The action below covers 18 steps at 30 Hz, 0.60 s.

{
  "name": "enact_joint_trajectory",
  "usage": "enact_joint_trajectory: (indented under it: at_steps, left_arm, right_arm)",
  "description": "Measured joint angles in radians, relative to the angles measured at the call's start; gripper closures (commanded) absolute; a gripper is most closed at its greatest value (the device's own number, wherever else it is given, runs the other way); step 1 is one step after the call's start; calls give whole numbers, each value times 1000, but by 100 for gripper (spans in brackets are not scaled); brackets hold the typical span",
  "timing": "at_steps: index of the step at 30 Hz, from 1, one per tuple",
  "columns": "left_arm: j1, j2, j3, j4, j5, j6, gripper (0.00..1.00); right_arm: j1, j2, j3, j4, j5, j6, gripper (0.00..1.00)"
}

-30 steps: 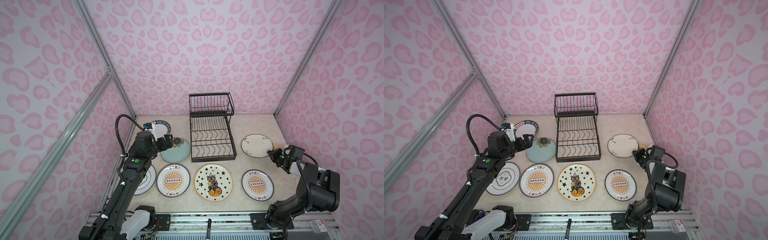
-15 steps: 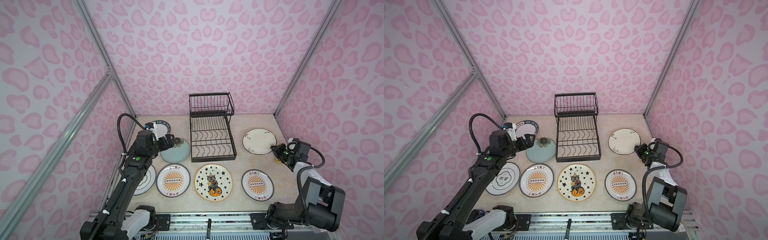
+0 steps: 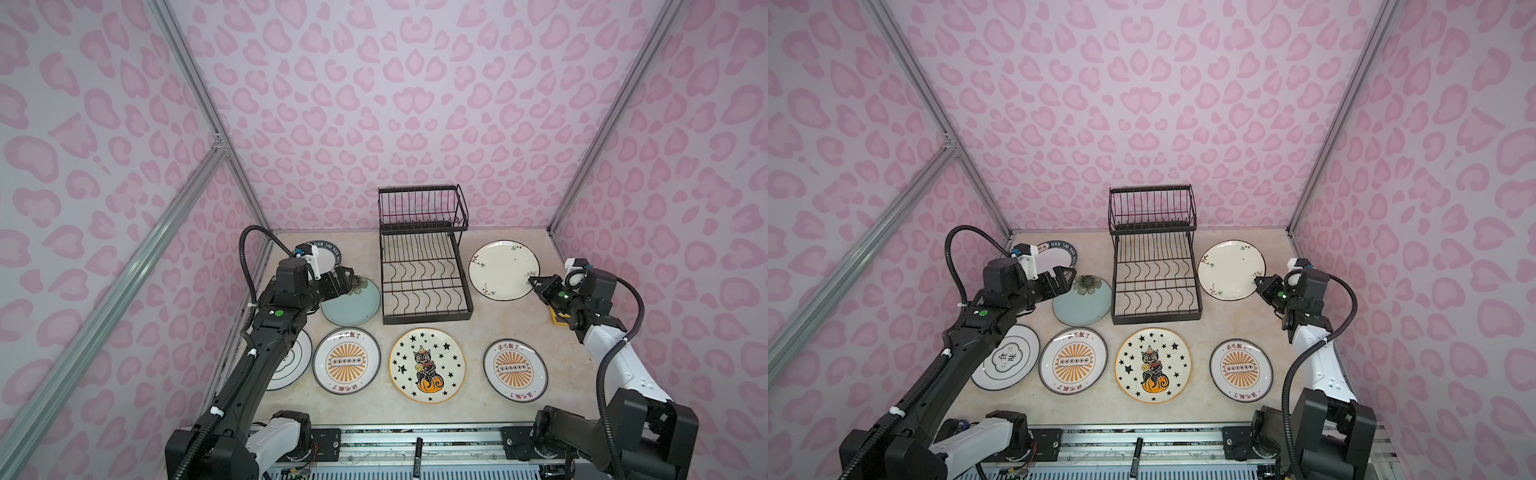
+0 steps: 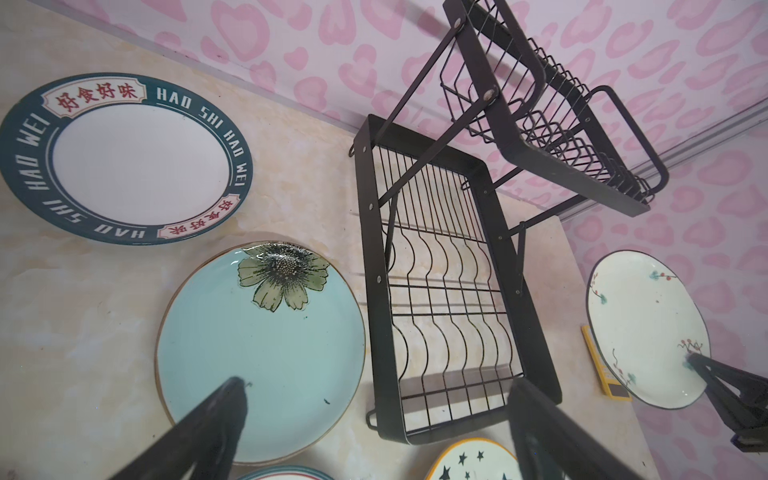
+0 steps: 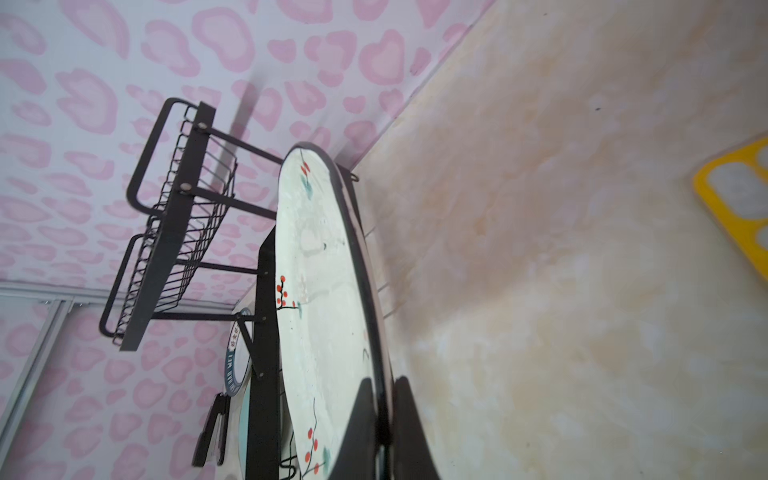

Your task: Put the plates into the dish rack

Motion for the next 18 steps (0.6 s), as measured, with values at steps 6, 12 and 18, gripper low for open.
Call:
enact_joint_trajectory:
  at_steps: [6, 12, 18]
  left_arm:
    - [-18, 27, -21, 46, 44, -20, 0]
    - [-58, 75, -58, 126, 109, -66, 1]
    - [-129, 134, -78, 213, 171, -109, 4]
  right_arm:
    - [153, -15, 14, -16, 10, 16, 100]
    - [314, -3, 3, 47, 31, 63, 100]
    - [436, 53, -15, 140, 38, 105, 100]
